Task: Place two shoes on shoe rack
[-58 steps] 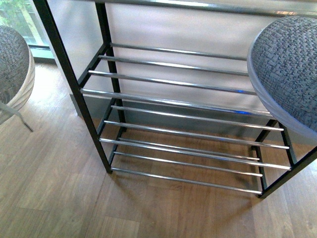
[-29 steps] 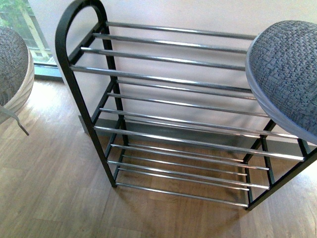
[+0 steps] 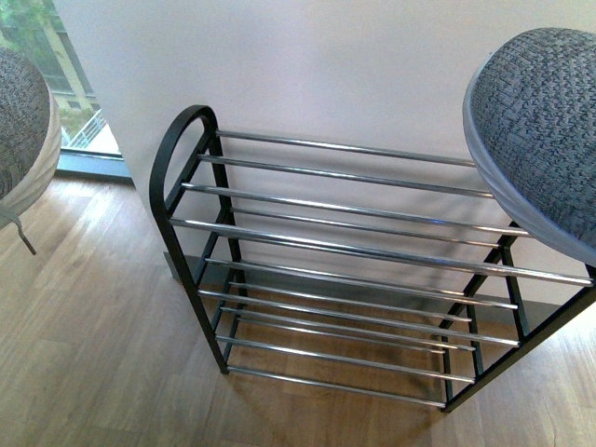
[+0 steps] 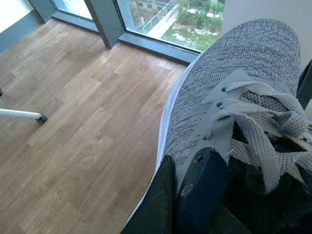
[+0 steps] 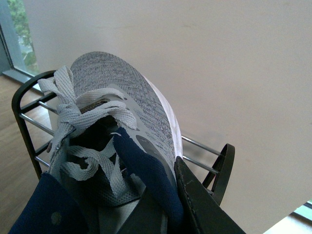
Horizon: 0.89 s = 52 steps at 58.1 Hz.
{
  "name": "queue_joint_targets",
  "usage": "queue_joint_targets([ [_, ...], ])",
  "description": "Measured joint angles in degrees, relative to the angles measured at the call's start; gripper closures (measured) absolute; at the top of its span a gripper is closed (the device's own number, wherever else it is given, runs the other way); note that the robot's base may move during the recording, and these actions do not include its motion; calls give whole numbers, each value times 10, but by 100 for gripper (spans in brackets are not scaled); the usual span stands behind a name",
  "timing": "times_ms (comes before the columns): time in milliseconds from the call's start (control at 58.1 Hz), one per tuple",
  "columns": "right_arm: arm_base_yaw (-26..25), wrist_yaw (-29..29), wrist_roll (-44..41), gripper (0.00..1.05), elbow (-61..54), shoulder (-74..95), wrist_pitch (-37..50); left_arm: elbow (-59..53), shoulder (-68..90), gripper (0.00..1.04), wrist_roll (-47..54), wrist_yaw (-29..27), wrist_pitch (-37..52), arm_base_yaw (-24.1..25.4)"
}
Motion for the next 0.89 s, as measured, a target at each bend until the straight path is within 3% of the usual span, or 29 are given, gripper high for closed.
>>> queue_joint_targets([
  [103,-20,-90,38,103,-13,1,56,0,0,103,0,0,0,0],
  [155,-13,-92,58,103,-4,3,37,0,0,103,0,2,0,0],
  [224,21,-48,67,103,7,31,42,0,0,103,0,2,0,0],
  [327,138,45,71,103,46,152,120,0,0,103,0,2,0,0],
  [464,213,116,68,103,101,286,192,0,0,103,0,2,0,0],
  [723,261,213,162,103,223,597,247,0,0,103,0,2,0,0],
  [895,259,267,208,103,258,687,252,0,0,103,0,2,0,0],
])
